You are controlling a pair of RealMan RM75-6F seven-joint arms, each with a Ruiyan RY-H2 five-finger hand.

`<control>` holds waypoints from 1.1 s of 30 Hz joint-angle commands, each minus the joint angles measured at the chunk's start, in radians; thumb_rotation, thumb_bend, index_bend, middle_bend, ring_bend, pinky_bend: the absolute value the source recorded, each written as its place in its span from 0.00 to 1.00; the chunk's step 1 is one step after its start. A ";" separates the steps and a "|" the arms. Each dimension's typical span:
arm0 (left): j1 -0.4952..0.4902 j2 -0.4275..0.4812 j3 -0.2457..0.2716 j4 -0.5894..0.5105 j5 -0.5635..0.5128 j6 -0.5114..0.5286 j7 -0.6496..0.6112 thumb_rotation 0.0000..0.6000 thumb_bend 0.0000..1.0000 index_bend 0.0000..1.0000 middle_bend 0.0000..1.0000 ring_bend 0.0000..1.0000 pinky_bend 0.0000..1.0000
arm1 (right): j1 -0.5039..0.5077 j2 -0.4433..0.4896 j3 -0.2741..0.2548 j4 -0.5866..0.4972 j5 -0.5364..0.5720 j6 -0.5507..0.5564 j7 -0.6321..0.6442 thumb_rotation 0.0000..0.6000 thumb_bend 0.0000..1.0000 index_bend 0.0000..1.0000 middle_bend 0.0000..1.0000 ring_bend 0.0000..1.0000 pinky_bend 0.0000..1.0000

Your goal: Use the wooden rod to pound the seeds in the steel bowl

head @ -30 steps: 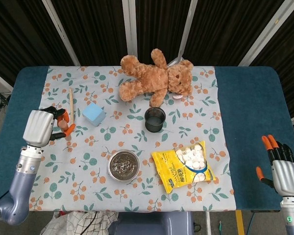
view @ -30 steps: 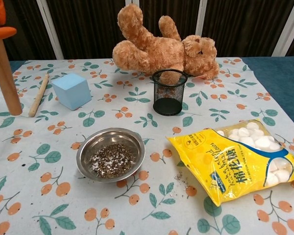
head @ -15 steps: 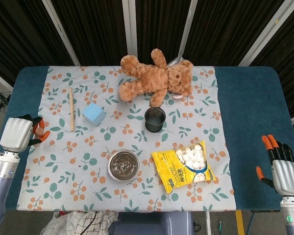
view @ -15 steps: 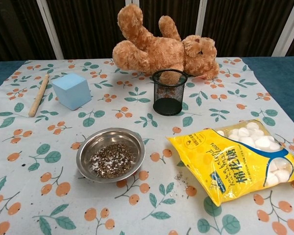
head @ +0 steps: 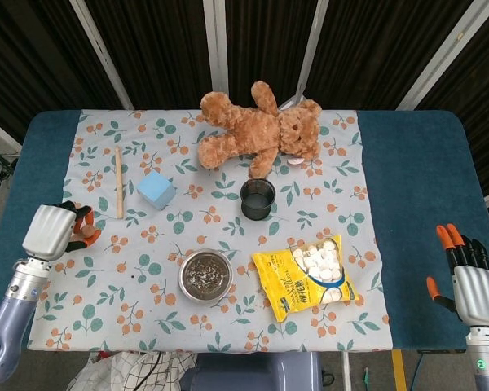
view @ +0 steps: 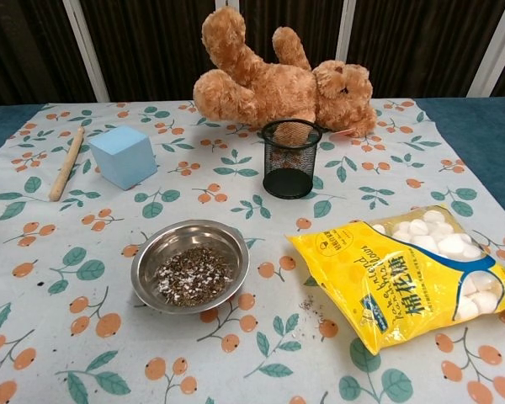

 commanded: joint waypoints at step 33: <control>-0.010 -0.062 0.000 -0.141 -0.086 -0.091 0.086 1.00 0.24 0.21 0.19 0.11 0.25 | 0.001 0.002 0.000 0.001 -0.002 -0.003 0.007 1.00 0.42 0.00 0.00 0.00 0.00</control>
